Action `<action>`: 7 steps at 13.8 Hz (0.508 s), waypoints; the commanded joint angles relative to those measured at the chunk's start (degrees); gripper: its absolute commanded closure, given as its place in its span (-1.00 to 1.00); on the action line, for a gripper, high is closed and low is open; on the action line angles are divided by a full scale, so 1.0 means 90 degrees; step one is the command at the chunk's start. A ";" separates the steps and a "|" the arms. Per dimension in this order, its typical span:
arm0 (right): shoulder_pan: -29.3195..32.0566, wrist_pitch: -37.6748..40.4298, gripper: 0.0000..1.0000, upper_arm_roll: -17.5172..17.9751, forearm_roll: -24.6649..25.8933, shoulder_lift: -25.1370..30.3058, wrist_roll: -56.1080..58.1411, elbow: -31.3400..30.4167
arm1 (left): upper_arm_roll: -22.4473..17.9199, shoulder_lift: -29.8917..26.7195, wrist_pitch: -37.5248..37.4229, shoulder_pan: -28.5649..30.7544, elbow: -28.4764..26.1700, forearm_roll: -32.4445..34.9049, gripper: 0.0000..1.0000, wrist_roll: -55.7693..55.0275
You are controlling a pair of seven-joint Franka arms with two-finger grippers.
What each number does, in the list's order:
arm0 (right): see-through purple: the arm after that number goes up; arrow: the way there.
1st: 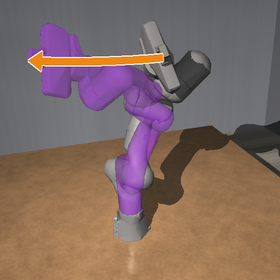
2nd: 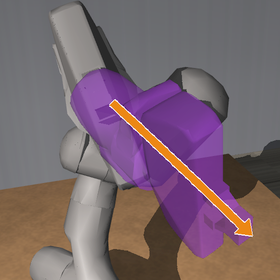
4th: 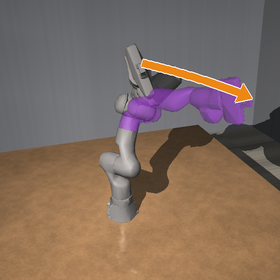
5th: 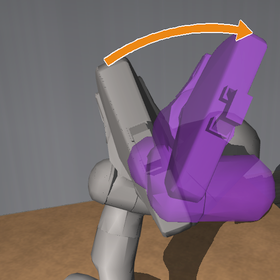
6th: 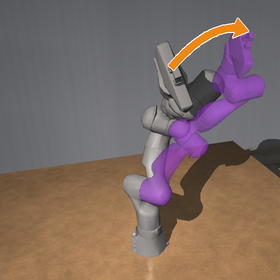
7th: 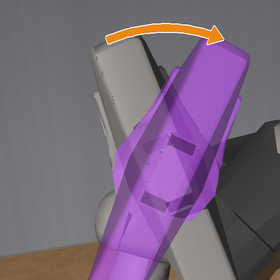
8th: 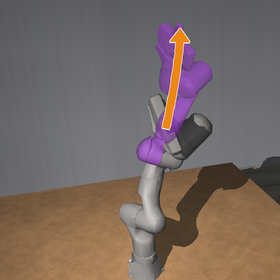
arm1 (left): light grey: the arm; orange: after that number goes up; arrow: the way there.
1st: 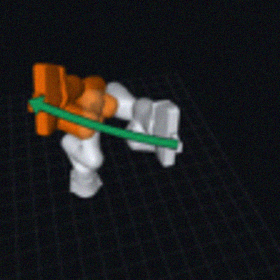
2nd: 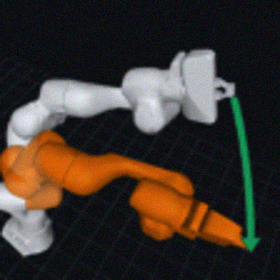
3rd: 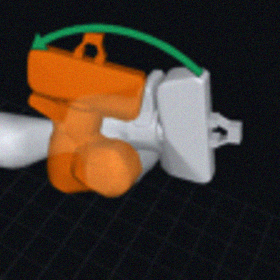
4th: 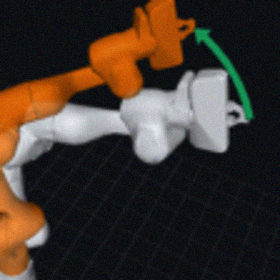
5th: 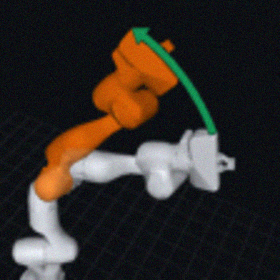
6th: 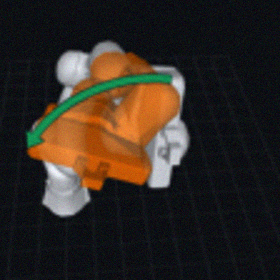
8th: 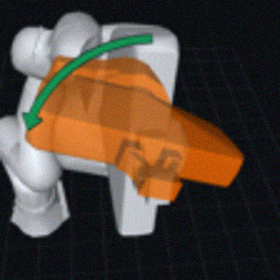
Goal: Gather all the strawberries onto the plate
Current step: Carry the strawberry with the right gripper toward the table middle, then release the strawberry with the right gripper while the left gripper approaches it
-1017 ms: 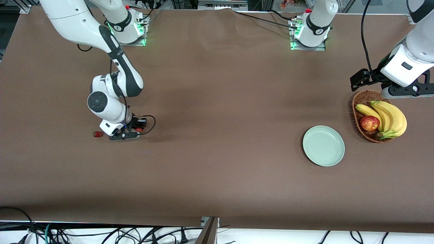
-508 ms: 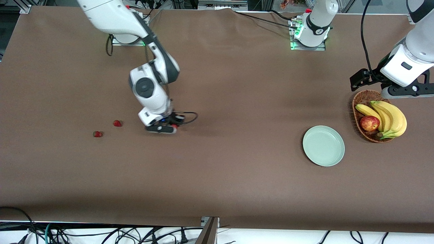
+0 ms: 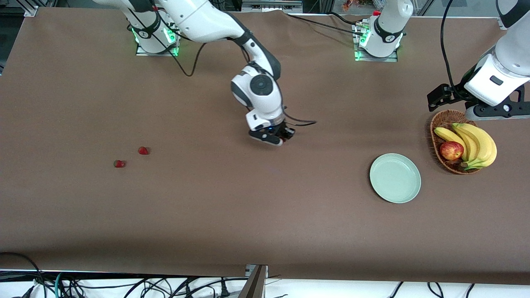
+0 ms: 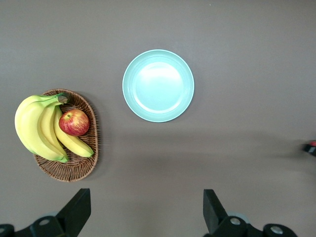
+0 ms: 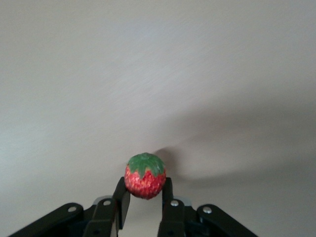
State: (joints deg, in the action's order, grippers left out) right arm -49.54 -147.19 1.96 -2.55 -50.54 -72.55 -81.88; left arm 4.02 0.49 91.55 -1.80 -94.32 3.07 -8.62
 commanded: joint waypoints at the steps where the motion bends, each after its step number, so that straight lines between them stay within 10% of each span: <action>1: -0.0207 0.0076 0.61 -0.0071 -0.0088 -0.0614 -0.0161 0.1030 | -0.0027 0.0083 -0.0104 -0.0035 0.0178 -0.0156 -1.00 0.0001; 3: -0.0325 -0.0089 0.52 -0.0071 -0.0088 -0.0732 -0.0152 0.1061 | -0.0027 0.0083 -0.0104 -0.0035 0.0178 -0.0156 -1.00 0.0001; 6: -0.0394 -0.0227 -0.99 -0.0090 -0.0020 -0.0810 -0.0084 0.1061 | -0.0018 0.0083 -0.0094 -0.0035 0.0178 -0.0156 -1.00 0.0001; 7: -0.0394 -0.0227 -1.00 -0.0119 0.0029 -0.0791 0.0014 0.1080 | -0.0017 0.0083 -0.0094 -0.0035 0.0178 -0.0156 -1.00 0.0001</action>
State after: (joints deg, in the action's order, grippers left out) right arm -52.41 -149.15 1.86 -2.47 -56.60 -73.27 -74.32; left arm 4.04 0.49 91.55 -1.82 -94.33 3.07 -8.62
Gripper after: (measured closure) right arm 0.432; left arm 0.000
